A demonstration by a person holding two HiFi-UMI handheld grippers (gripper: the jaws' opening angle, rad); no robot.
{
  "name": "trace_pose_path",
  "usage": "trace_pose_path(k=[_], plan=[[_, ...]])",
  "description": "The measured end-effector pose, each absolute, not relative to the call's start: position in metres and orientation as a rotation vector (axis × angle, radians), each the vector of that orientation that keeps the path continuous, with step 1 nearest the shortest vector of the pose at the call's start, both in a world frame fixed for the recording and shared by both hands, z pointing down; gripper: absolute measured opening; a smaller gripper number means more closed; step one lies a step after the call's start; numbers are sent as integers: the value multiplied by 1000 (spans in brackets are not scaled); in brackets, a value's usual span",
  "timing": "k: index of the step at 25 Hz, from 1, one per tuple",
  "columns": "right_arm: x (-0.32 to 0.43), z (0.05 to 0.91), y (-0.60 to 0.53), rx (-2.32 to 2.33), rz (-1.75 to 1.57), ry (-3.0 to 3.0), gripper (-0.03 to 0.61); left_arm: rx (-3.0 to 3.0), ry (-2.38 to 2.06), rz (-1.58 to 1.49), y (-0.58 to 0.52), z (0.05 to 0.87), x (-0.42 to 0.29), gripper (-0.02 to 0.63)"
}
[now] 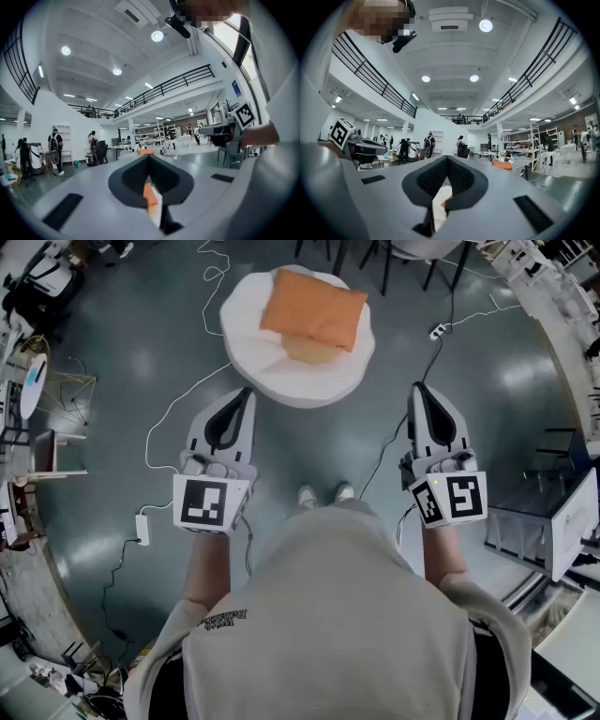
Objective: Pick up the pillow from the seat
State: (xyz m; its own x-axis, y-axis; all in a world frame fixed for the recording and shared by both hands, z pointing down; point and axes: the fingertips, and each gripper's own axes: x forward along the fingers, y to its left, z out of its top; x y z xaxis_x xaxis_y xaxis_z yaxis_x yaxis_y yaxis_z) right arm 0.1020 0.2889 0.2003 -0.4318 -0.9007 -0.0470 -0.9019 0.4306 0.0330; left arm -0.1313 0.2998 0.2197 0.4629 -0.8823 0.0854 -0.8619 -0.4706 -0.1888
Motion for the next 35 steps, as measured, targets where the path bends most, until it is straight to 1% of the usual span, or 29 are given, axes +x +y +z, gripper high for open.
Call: trace_pose_path(k=[10, 22, 29, 35], plan=[[135, 188, 282, -1708, 144, 2604, 9, -2577, 1550, -283, 299, 210, -100, 9], [169, 191, 283, -1606, 66, 2614, 9, -2551, 1555, -313, 303, 205, -60, 9], [198, 206, 282, -1552, -24, 2639, 9, -2542, 1565, -303, 301, 200, -21, 9], [216, 212, 285, -1527, -47, 2633, 9, -2541, 1564, -345, 306, 210, 1, 9]])
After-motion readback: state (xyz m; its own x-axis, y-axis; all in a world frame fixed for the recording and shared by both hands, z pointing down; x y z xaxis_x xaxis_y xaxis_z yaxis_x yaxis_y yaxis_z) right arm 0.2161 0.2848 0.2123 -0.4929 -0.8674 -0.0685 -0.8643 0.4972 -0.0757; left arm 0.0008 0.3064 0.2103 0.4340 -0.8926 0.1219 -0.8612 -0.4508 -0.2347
